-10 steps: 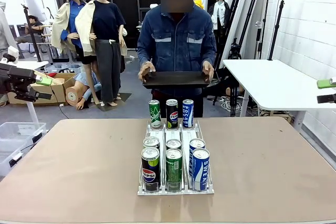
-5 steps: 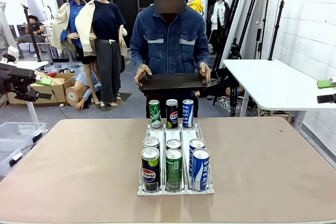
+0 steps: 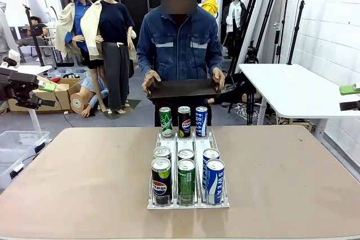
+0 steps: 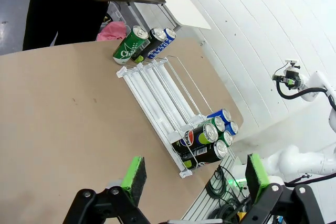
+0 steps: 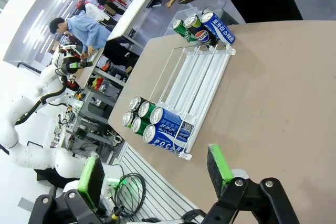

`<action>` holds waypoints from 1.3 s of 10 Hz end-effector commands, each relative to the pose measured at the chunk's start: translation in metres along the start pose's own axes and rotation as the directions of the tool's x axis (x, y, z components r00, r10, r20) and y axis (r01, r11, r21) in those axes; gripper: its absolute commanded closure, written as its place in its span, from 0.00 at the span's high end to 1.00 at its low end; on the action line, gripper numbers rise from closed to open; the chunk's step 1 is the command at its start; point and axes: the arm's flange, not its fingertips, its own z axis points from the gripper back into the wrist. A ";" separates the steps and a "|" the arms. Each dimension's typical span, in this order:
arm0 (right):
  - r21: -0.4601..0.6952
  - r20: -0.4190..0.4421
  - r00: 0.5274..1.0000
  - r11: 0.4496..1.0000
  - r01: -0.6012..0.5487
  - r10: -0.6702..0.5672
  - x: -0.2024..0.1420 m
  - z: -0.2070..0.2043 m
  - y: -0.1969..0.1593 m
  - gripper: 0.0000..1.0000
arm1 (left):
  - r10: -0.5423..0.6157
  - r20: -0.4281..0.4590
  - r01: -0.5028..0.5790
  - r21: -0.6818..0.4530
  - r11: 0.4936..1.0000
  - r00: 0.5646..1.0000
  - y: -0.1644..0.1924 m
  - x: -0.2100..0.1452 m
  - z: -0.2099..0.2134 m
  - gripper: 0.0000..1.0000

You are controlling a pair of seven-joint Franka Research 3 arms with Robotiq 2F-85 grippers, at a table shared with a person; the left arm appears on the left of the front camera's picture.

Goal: Retrieve and hand over the desired beverage to the person.
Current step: Pick up a can of the same type that the person held from the Automatic Can Dispenser.

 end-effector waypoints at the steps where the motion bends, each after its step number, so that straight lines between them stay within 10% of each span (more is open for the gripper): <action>1: 0.014 0.003 1.000 1.000 -0.003 0.003 0.000 0.001 -0.001 1.00 | 0.004 0.004 -0.004 -0.003 1.000 1.000 0.000 0.000 0.001 1.00; 13: 0.014 0.003 1.000 1.000 -0.003 0.003 0.000 0.001 -0.001 1.00 | 0.004 0.004 -0.004 -0.003 1.000 1.000 0.000 0.000 0.001 1.00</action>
